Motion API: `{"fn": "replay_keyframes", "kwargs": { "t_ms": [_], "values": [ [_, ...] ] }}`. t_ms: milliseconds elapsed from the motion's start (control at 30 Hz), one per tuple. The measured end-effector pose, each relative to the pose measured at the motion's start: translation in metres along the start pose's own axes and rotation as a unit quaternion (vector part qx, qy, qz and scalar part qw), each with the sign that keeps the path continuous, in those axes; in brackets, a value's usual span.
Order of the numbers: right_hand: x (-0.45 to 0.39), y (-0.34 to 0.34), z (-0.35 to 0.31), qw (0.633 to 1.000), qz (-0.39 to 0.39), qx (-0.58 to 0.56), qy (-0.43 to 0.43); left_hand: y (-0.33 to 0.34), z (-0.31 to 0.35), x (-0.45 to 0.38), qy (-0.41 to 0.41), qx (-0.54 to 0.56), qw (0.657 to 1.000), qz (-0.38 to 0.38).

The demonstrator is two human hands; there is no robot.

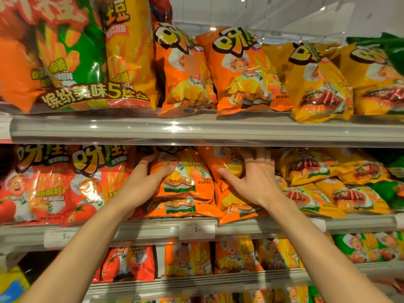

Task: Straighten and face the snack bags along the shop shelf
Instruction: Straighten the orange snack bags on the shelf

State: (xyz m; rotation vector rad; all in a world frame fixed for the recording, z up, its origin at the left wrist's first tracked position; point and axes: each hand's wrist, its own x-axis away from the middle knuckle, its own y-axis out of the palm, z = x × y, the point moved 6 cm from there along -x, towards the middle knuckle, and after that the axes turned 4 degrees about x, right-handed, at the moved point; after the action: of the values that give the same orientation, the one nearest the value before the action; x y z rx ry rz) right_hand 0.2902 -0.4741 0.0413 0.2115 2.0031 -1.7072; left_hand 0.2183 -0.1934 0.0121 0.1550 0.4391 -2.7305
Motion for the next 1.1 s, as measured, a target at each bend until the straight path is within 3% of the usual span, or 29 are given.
{"fn": "replay_keyframes", "kwargs": {
  "t_ms": [133,300,467,700,800,967,1033,1100],
  "values": [
    [-0.004,0.01,0.003,0.996,-0.074,-0.048,-0.014,0.001,0.002,0.001,0.001,-0.001,1.0,0.001],
    [0.0,0.009,-0.002,0.999,-0.019,-0.028,0.009,0.002,0.001,0.001,0.008,-0.005,1.0,0.011],
    [0.009,-0.005,0.005,0.987,0.055,0.108,0.106,0.003,0.001,-0.002,0.014,-0.005,1.0,0.017],
    [0.014,-0.005,0.022,0.976,0.031,0.146,0.156,0.002,0.0,-0.002,0.029,0.002,1.0,0.011],
    [0.018,-0.007,0.019,0.983,0.04,0.109,0.144,0.002,0.001,0.0,0.04,0.008,0.999,0.005],
    [0.035,-0.032,-0.007,0.984,0.17,-0.054,0.024,-0.002,0.005,0.008,0.071,0.029,0.997,-0.003],
    [0.038,-0.032,-0.022,0.98,0.129,-0.151,0.005,-0.003,0.006,0.014,0.086,0.034,0.996,-0.016],
    [0.037,-0.023,-0.038,0.974,0.038,-0.225,0.009,-0.004,0.006,0.021,0.094,0.047,0.994,-0.032]
  ]
}}
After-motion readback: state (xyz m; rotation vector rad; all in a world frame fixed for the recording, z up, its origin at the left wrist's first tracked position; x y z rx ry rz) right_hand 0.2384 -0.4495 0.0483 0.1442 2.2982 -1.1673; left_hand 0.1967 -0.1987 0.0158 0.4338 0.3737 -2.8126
